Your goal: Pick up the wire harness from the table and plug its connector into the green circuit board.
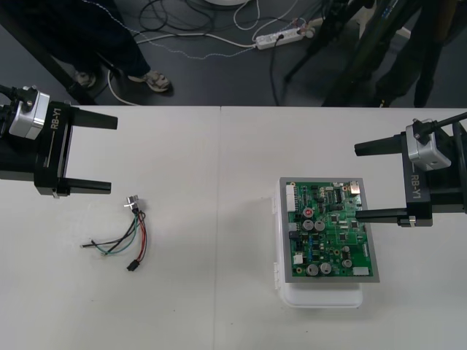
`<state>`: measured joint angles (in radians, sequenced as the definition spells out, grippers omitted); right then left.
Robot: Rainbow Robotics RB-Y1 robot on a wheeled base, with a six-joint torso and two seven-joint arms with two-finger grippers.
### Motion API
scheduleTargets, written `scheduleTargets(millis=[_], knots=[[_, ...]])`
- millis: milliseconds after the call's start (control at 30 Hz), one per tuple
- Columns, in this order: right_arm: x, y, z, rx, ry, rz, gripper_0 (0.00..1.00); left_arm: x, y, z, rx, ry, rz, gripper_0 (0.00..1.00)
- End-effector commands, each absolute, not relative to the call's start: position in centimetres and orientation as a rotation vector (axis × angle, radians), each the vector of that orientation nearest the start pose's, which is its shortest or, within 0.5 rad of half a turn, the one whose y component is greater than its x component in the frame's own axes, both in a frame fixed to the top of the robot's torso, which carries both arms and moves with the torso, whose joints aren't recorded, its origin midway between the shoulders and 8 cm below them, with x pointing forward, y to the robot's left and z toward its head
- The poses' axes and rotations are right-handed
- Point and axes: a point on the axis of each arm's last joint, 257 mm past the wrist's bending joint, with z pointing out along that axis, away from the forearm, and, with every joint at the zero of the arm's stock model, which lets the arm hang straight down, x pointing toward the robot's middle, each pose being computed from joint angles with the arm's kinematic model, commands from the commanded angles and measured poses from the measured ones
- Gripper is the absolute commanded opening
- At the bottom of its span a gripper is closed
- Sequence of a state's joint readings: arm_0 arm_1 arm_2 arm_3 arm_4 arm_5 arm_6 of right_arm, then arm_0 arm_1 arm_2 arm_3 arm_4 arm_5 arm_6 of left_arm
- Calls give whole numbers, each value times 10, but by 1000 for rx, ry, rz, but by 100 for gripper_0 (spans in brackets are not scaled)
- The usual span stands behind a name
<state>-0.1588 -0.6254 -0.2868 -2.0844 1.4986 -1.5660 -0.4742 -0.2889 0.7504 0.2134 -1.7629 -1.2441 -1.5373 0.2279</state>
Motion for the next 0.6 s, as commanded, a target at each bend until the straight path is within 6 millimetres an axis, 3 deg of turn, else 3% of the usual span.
scheduleTargets(millis=[33,333,367,567,600], knots=[[348,-154,-95,-1608,1412,476,100,370,188,-72,1552,1335,-643,100],[348,-154,-95,-1608,1412,476,100,370,188,-72,1552,1335,-643,100],[338,-145,-112,-1589,1433,551,100,370,188,-72,1552,1335,-643,100],[334,-140,-114,-1592,1425,564,100,370,188,-72,1552,1335,-643,100],[334,-140,-113,-1594,1427,562,100,364,184,-95,1517,1377,-712,100]])
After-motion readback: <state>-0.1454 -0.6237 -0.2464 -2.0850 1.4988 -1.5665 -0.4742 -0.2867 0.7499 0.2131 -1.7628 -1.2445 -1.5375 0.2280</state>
